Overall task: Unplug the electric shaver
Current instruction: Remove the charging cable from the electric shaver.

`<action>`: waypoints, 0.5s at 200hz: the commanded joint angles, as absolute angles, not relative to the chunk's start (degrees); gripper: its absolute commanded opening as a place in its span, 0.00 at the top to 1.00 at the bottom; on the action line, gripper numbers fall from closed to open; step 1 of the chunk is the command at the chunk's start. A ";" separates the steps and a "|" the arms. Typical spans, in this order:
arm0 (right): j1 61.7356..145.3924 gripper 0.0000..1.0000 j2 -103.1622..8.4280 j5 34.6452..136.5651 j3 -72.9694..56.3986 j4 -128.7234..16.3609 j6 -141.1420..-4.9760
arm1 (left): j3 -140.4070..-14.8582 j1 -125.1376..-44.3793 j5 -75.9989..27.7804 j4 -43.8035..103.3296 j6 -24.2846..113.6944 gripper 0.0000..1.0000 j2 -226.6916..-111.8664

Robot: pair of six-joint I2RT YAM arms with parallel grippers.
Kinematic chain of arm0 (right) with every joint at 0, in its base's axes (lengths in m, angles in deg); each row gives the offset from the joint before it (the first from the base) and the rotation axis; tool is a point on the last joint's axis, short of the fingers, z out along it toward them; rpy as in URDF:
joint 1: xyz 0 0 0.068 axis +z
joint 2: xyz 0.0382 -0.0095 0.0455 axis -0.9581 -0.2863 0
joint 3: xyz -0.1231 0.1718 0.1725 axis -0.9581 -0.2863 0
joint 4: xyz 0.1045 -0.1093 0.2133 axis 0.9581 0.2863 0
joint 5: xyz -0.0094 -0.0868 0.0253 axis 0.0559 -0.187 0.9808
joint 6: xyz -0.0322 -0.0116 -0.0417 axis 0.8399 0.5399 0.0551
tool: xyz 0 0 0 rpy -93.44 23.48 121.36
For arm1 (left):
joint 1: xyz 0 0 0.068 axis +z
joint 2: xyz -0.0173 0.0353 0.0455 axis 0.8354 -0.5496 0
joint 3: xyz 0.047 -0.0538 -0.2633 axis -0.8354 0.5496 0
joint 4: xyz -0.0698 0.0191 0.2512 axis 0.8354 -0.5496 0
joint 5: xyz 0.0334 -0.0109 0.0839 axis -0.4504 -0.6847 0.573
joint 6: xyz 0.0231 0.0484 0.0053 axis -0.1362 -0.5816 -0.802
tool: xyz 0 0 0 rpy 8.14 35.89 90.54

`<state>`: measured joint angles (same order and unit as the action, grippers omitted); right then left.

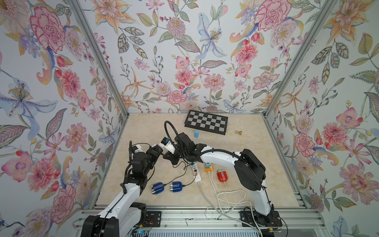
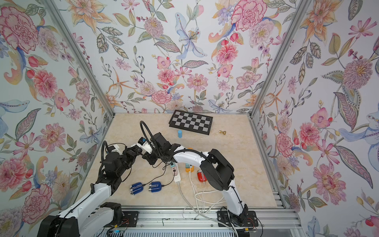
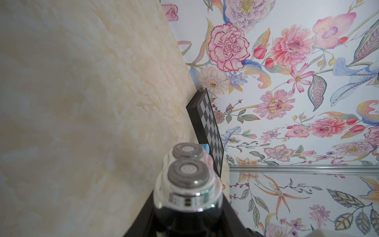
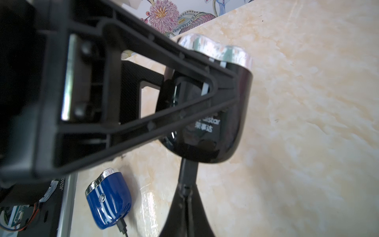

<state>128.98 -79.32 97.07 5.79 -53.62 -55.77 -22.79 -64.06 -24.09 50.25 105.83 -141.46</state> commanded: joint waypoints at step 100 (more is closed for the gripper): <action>130.14 1.00 -75.62 95.64 -1.09 -53.33 -53.03 | -26.94 -62.73 -24.44 52.92 103.42 1.00 -144.54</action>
